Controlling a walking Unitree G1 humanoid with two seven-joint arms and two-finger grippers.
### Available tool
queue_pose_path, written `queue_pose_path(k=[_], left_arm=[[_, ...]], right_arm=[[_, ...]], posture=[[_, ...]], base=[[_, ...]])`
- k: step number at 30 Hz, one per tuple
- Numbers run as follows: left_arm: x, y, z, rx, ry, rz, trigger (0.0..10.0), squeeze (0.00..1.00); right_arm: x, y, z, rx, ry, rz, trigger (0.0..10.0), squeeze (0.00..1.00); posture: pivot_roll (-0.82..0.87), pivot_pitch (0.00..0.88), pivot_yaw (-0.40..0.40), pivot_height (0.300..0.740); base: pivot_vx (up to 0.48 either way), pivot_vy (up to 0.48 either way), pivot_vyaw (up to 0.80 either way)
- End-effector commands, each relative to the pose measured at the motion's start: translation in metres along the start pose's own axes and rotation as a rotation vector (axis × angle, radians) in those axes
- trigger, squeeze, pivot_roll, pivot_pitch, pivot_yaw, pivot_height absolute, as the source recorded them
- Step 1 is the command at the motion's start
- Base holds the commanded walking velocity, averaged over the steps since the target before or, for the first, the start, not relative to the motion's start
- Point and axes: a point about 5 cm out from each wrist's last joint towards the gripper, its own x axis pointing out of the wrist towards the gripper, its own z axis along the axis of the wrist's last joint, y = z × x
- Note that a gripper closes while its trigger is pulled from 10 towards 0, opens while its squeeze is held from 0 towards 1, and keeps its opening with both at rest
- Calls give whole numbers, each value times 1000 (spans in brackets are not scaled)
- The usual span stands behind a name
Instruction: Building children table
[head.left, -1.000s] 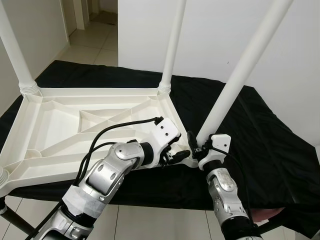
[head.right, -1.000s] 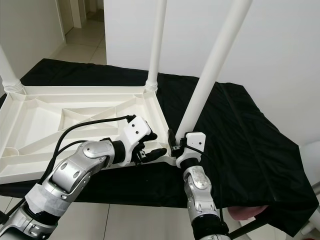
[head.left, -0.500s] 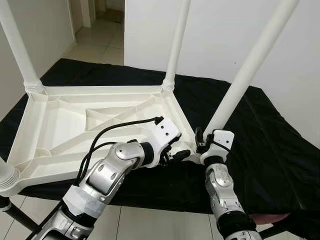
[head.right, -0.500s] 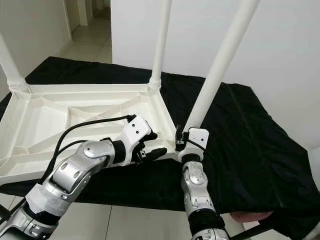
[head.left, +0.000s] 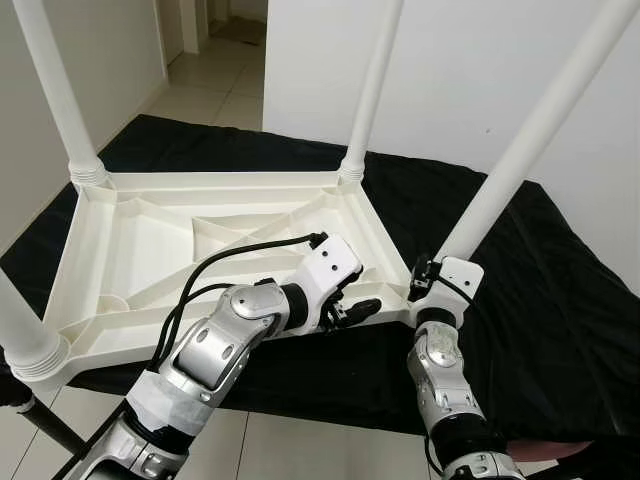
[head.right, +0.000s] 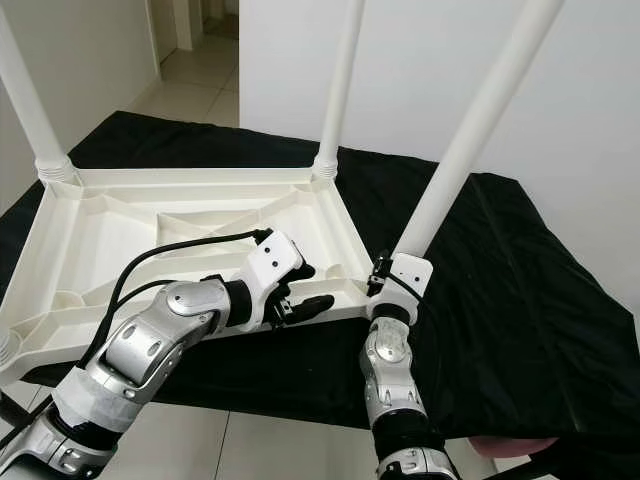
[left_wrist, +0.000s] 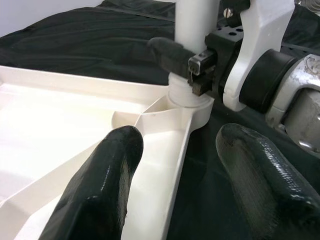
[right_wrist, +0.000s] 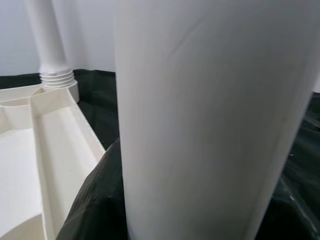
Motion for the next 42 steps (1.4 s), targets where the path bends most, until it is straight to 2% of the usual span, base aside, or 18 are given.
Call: queue_pose_path(k=[1,9,17,18,19,20,28,32,33,34,36,40,42], left_arm=[[2,-1,6,20,-9,-17,10000,0],[3,-2,6,22,-11,-18,10000,0],[3,-1,7,23,-11,-19,10000,0],[3,-2,7,23,-11,-20,10000,0],[3,-2,7,22,-11,-20,10000,0],[3,-2,7,23,-11,-22,10000,0],[5,-6,8,26,-18,-38,10000,0],[6,-9,8,25,-22,-45,10000,0],[7,-9,8,24,-22,-47,10000,0],[8,-11,8,23,-23,-50,10000,0],[11,-16,8,17,-23,-62,10000,0],[13,-19,7,13,-24,-72,10000,0],[17,-27,7,-3,-26,-92,10000,0]], right_arm=[[-11,-39,-36,-73,179,-186,10000,0],[-14,-43,-40,-67,207,-242,10000,0],[-11,-37,-35,-36,164,-195,10000,0],[-10,-36,-33,-29,148,-183,10000,576],[-9,-35,-31,-26,139,-176,10000,576],[-9,-34,-29,-16,124,-162,10000,1000],[-3,-34,-16,-16,27,-101,10000,1000],[-1,-34,-13,-20,15,-67,10000,1000],[0,-34,-12,-16,10,-49,10000,361],[0,-33,-12,-1,13,-24,10000,0],[1,-31,-9,10,1,43,10000,0],[2,-31,-7,4,-10,71,10000,0],[4,-32,-5,1,-14,133,10000,0]], posture=[[43,0,-105,740],[44,0,-106,740],[46,0,-106,740],[48,0,-108,740],[48,0,-108,740],[47,0,-107,740],[43,0,-105,740],[41,0,-105,740],[41,0,-105,740],[39,0,-103,740],[39,0,-103,740],[34,0,-103,740],[34,0,-103,740]], base=[[0,0,0],[0,0,0],[0,0,0],[0,0,0],[0,0,0],[0,0,0],[0,0,0],[0,0,0],[0,0,0],[0,0,0],[0,0,0],[0,0,0],[0,0,0]])
